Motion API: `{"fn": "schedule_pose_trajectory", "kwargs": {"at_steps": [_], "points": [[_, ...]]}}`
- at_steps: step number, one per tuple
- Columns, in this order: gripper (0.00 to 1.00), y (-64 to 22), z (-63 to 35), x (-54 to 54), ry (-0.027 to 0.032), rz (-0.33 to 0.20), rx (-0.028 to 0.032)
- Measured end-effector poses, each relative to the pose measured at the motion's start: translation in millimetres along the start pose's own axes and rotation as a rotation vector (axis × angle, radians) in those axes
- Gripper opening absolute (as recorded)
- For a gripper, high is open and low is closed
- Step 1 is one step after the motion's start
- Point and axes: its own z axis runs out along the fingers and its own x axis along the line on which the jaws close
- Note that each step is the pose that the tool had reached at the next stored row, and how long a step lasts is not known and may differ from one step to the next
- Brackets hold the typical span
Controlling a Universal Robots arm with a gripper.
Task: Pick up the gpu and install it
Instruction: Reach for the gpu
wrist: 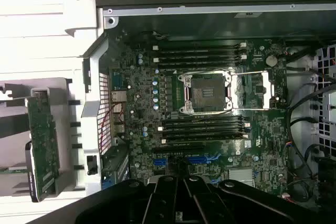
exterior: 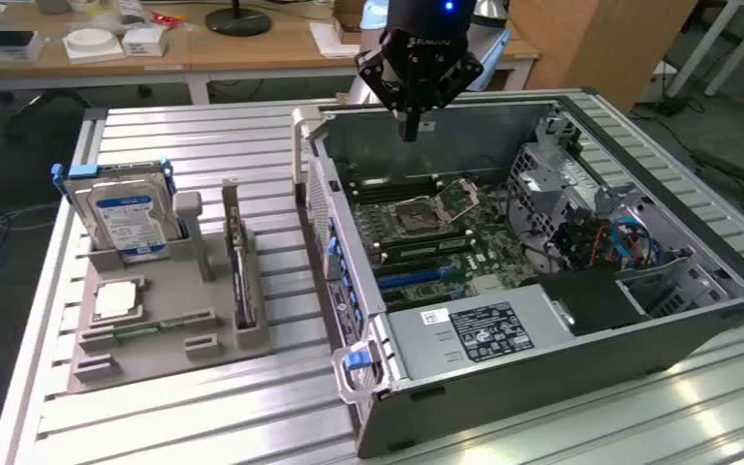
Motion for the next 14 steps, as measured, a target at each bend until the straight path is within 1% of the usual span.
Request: {"fn": "schedule_pose_trajectory", "kwargs": {"at_steps": [10, 14], "points": [[0.1, 0.0, 0.0, 0.3, 0.0, 0.0, 0.0], [0.1, -0.3, -0.1, 4.3, 0.0, 0.0, 0.0]]}}
